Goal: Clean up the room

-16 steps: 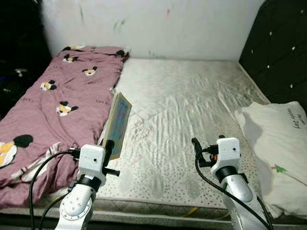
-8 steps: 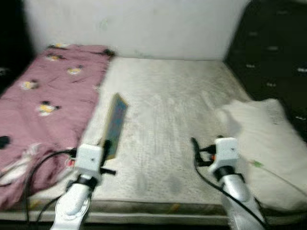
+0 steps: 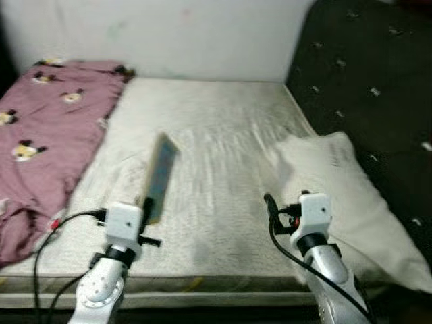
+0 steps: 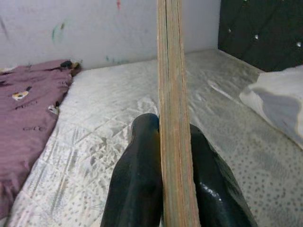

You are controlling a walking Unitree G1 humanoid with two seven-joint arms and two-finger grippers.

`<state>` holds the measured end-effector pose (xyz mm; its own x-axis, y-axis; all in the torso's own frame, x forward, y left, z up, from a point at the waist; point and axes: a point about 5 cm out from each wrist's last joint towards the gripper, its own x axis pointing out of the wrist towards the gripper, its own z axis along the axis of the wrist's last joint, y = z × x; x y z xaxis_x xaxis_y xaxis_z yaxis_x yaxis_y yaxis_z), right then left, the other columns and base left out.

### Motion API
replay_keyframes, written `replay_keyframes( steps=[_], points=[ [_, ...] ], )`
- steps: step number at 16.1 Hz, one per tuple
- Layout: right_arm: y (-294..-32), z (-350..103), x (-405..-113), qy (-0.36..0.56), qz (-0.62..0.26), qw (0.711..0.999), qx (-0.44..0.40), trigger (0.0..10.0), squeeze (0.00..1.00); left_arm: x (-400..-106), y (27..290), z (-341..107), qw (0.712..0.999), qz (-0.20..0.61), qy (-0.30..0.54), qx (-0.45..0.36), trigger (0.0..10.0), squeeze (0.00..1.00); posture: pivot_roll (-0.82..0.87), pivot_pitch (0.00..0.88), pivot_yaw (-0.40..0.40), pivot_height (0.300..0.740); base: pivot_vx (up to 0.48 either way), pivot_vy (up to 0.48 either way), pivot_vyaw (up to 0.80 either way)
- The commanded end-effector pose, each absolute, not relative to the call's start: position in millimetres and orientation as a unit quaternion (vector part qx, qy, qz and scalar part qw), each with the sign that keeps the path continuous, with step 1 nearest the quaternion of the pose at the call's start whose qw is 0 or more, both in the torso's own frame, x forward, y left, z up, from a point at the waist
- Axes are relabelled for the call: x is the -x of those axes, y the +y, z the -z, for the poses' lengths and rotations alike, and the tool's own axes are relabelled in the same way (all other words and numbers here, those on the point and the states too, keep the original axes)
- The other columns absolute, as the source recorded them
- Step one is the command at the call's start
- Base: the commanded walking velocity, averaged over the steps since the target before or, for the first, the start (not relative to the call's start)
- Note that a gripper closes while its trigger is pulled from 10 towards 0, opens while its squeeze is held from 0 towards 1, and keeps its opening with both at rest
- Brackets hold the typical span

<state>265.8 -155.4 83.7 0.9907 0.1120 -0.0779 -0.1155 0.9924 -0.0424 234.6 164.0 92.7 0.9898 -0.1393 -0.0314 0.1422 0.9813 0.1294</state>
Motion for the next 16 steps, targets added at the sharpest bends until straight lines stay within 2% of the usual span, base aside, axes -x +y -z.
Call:
replay_keyframes(
  steps=[1, 3, 15, 16],
  points=[
    [-164.0, -87.0, -267.0, 0.033, -0.042, 0.998, 0.026, 10.0, 0.0, -237.9, 155.3, -101.4, 0.994, 0.085, -0.012, -0.062, 10.0, 0.0, 0.0, 0.018, -0.008, 0.74, 0.0, -0.394, 0.0],
    [-164.7, -86.9, -267.5, 0.033, -0.041, 0.998, 0.023, 10.0, 0.0, -238.4, 155.0, -101.6, 0.994, 0.084, -0.013, -0.062, 10.0, 0.0, 0.0, 0.018, -0.008, 0.74, 0.0, -0.373, 0.0],
    [-164.4, -85.2, -267.9, 0.036, -0.045, 0.998, 0.028, 10.0, 0.0, -239.1, 155.1, -100.3, 0.995, 0.084, -0.013, -0.053, 10.0, 0.0, 0.0, 0.007, -0.007, 0.74, 0.0, 0.0, 0.0],
    [-163.4, -85.3, -268.1, 0.035, -0.047, 0.998, 0.03, 10.0, 0.0, -239.3, 155.2, -100.2, 0.995, 0.083, -0.013, -0.051, 10.0, 0.0, 0.01, 0.003, -0.007, 0.74, 0.0, 0.0, 0.8]
  ],
)
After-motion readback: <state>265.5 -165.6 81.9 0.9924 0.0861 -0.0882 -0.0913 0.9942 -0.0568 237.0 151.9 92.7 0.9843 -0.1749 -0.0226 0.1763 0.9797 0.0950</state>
